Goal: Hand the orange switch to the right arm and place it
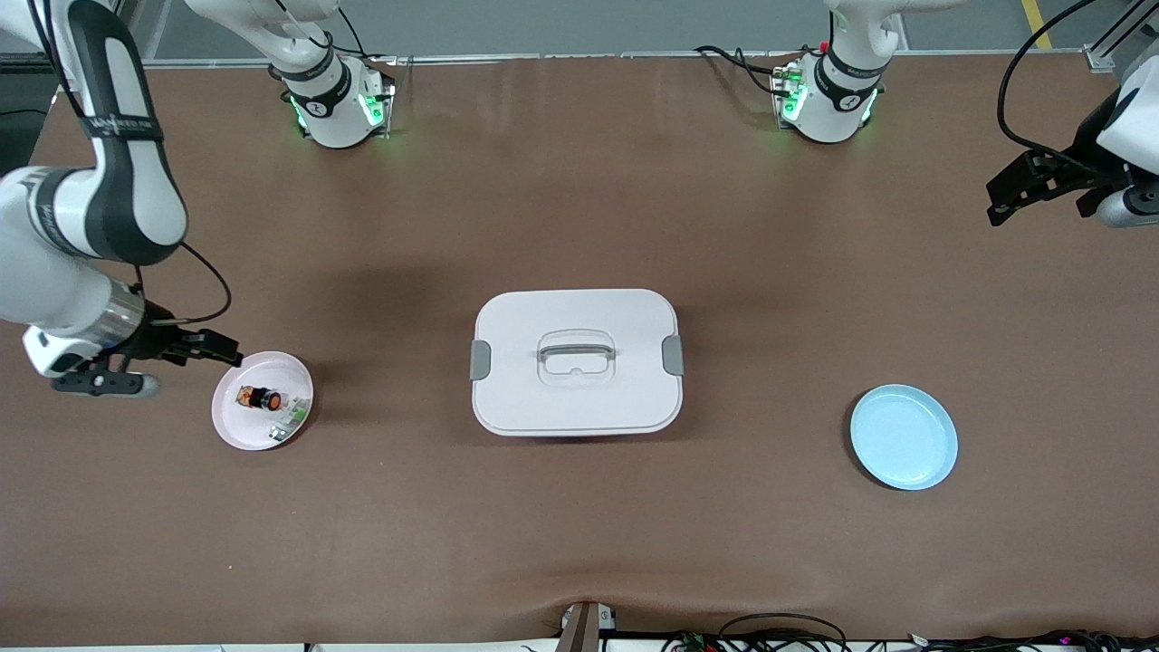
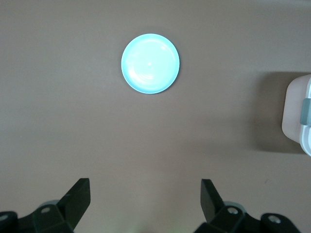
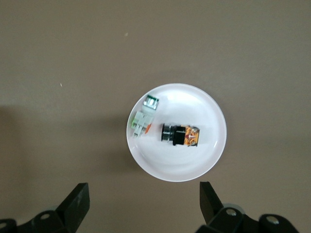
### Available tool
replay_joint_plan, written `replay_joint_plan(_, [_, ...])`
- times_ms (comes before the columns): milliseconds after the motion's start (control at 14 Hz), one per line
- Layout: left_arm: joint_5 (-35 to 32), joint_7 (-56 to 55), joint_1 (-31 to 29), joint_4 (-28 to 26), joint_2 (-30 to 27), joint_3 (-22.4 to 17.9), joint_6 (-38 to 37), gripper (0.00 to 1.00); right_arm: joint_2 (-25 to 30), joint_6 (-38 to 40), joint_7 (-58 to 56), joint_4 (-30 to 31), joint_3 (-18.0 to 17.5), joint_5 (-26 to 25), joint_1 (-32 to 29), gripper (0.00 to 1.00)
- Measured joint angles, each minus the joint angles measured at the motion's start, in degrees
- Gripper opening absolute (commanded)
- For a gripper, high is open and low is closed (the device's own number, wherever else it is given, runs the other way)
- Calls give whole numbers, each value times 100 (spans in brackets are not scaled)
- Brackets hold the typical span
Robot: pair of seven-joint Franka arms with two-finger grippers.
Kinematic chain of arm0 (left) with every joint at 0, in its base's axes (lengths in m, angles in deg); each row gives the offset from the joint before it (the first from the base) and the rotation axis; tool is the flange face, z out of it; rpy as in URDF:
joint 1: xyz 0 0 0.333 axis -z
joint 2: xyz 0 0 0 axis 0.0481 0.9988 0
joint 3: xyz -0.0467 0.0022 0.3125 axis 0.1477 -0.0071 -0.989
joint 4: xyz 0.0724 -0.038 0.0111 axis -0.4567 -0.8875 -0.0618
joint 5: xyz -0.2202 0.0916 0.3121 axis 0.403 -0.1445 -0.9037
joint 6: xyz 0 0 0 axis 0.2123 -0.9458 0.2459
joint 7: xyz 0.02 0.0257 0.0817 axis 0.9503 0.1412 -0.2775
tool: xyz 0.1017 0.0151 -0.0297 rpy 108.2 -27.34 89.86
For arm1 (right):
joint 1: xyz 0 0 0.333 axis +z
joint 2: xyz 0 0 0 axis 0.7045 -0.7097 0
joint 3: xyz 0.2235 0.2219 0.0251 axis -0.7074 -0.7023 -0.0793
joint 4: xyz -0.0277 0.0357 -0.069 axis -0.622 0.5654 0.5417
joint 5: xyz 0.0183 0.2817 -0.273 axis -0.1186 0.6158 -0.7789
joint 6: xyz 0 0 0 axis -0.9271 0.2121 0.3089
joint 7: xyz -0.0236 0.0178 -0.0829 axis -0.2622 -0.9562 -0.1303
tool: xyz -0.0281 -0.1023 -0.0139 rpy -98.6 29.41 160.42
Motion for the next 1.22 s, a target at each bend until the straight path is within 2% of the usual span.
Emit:
replay_joint_plan(287, [0, 0, 2, 0, -7, 0, -83, 100, 227, 335, 33, -345, 15, -2, -89, 100])
replay_joint_plan(573, [57, 0, 3, -6, -10, 1, -120, 100, 249, 1625, 37, -1242, 33, -45, -137, 100])
replay_joint_plan(717, [157, 0, 5, -6, -12, 3, -119, 100, 339, 2056, 40, -1490, 36, -149, -169, 100])
replay_joint_plan(1218, [212, 2, 14, 102, -118, 25, -274, 100, 1321, 3070, 44, -1495, 16, -510, -179, 100])
